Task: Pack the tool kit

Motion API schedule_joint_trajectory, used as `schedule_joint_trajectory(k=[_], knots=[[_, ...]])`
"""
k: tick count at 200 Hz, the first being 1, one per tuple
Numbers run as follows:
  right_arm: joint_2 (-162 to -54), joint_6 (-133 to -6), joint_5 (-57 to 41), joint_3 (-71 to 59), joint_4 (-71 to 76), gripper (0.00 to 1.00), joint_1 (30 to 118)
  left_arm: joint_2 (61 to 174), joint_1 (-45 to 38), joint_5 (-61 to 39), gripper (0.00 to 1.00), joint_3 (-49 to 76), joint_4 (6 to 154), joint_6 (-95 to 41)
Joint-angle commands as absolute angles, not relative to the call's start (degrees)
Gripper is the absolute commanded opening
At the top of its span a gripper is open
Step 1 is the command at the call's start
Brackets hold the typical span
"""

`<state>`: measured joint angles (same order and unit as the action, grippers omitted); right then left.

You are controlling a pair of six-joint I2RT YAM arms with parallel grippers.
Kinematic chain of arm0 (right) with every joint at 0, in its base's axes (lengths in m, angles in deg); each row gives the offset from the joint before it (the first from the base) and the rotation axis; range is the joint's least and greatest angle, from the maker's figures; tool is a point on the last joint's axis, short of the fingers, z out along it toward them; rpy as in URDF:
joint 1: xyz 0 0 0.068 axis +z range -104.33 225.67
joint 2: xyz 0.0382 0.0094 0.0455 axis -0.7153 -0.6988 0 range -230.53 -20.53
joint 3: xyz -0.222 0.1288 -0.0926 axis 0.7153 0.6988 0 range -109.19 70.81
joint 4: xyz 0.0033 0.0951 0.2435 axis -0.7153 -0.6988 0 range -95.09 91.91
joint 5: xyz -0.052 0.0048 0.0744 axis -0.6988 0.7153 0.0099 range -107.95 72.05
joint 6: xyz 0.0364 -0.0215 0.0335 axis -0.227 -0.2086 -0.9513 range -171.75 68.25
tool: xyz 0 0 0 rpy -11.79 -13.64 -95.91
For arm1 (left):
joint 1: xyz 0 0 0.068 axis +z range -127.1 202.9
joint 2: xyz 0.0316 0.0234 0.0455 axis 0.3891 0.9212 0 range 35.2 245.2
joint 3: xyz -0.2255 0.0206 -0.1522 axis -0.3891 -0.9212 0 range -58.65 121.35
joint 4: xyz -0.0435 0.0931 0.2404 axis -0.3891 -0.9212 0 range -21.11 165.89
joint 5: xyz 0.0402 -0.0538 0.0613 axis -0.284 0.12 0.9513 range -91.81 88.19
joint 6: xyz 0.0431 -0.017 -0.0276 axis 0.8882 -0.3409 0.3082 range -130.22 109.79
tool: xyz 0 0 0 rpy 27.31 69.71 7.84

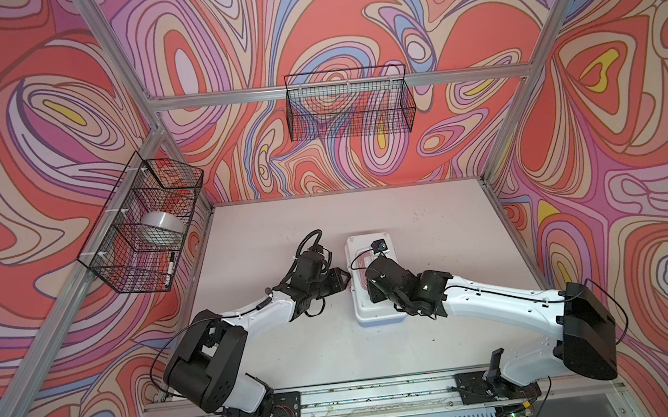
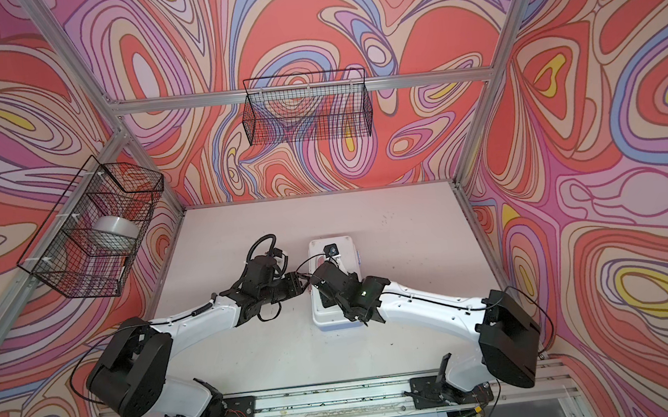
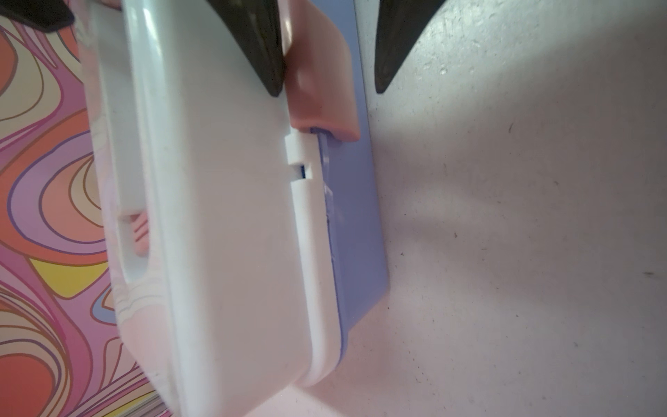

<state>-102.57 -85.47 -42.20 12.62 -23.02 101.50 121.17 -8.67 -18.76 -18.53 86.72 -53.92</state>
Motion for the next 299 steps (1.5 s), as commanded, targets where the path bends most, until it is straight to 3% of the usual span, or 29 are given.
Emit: schedule_joint_trajectory(k=[1,47,199,250,299], knots=[[-103.11,-85.33,-42.86,11.91,-23.36,0.27,101.22,123.64,-9.09,-19.30,0.40,-17.75,85.58,-53.77],[-102.68,-85.37,-43.16,12.01,-23.57,0.27,101.22,123.14,-9.09,-16.81,0.34,-17.69,83.50,-53.85],[-102.49,-85.83,-43.51,12.72,-23.40,0.27,101.24,122.01,-9.01,-15.84,0.33,-16.53,82.37,-52.62],[-102.45,-86.10,-43.85,12.87,-23.84,0.27,101.26,124.48,-9.01,-17.23,0.23,-14.66,83.51,-52.93],[-102.01,-86.12,-44.36,13.07,-24.10,0.27,101.24,124.22,-9.01,-17.13,0.06,-13.91,82.28,-52.94]])
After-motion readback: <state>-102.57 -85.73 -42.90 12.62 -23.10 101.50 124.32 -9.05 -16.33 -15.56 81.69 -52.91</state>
